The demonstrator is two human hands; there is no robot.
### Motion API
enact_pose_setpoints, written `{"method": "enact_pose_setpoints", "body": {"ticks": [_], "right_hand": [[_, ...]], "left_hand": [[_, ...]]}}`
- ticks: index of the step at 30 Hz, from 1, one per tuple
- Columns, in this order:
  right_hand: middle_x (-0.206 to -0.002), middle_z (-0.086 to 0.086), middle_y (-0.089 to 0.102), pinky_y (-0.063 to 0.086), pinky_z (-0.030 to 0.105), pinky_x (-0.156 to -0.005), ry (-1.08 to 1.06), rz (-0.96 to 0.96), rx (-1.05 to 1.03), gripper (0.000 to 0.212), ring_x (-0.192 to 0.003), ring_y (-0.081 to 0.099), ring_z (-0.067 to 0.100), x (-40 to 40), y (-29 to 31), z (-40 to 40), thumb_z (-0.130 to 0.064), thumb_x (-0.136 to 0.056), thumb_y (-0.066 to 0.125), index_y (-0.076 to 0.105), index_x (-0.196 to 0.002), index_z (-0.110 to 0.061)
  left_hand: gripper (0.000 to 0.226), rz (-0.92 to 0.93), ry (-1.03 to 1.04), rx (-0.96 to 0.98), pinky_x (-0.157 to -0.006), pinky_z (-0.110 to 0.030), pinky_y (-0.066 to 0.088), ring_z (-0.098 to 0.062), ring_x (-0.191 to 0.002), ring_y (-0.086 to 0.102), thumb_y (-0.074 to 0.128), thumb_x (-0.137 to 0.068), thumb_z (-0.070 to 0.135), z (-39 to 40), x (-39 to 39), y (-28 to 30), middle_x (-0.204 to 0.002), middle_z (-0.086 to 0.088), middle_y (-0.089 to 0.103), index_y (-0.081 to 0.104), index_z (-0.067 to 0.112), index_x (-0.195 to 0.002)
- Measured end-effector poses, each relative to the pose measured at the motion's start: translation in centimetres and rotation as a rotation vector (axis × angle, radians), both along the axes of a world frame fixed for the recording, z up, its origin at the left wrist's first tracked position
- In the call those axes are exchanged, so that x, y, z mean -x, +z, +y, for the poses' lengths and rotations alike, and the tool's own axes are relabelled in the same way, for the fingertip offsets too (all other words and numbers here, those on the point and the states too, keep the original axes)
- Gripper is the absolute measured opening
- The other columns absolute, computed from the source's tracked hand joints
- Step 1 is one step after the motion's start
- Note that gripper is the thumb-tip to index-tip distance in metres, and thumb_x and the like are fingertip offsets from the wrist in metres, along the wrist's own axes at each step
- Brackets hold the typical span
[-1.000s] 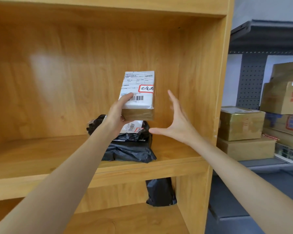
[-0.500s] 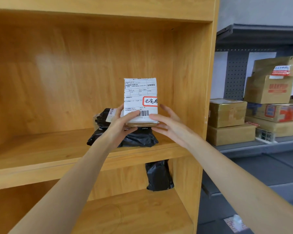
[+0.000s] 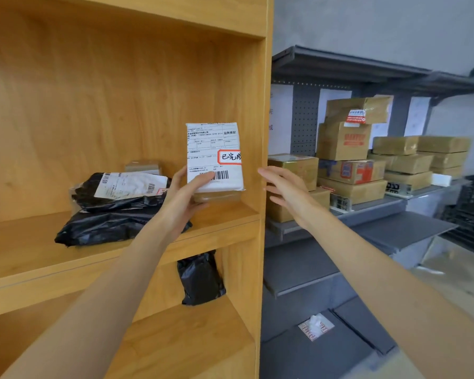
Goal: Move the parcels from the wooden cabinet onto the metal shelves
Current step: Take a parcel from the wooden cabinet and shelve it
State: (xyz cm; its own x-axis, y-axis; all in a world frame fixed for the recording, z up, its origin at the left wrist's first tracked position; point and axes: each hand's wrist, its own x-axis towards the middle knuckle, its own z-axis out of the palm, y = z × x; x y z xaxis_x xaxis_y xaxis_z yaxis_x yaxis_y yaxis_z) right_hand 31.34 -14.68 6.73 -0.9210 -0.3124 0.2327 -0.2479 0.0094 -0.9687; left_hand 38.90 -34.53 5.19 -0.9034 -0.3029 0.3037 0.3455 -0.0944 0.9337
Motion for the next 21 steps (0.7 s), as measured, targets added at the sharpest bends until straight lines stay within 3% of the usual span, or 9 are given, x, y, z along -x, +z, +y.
{"method": "enact_pose_setpoints", "body": {"ticks": [7,16,21], "right_hand": [[-0.137,-0.002,0.052,0.037,0.042,-0.110,-0.176,0.033,0.016,0.051,-0.127,0.047,0.017,3.2,0.4,7.8,-0.044,-0.084,0.068,0.054,-0.128,-0.024],[-0.131,0.001,0.056,0.041,0.037,-0.107,-0.258,0.010,0.014,0.048,-0.122,0.052,0.018,9.7,-0.1,19.8,-0.037,-0.085,0.070,0.057,-0.127,-0.020],[-0.131,0.001,0.056,0.040,0.037,-0.108,-0.235,0.022,-0.032,0.048,-0.123,0.051,0.018,14.7,-0.4,26.5,-0.035,-0.085,0.070,0.057,-0.129,-0.018]], "left_hand": [[0.093,0.004,-0.042,0.021,-0.092,-0.037,0.053,-0.015,-0.110,0.061,0.082,-0.061,0.042,6.2,4.6,0.8,-0.119,0.003,0.062,0.037,0.024,-0.140],[0.083,-0.007,-0.073,0.016,-0.088,-0.034,0.053,-0.016,-0.113,0.059,0.074,-0.066,0.040,18.1,12.5,0.2,-0.121,0.002,0.062,0.038,0.023,-0.139],[0.071,-0.016,-0.049,0.003,-0.097,-0.040,0.049,-0.015,-0.112,0.059,0.071,-0.078,0.032,25.3,17.7,-0.9,-0.121,0.003,0.061,0.037,0.021,-0.139]]}}
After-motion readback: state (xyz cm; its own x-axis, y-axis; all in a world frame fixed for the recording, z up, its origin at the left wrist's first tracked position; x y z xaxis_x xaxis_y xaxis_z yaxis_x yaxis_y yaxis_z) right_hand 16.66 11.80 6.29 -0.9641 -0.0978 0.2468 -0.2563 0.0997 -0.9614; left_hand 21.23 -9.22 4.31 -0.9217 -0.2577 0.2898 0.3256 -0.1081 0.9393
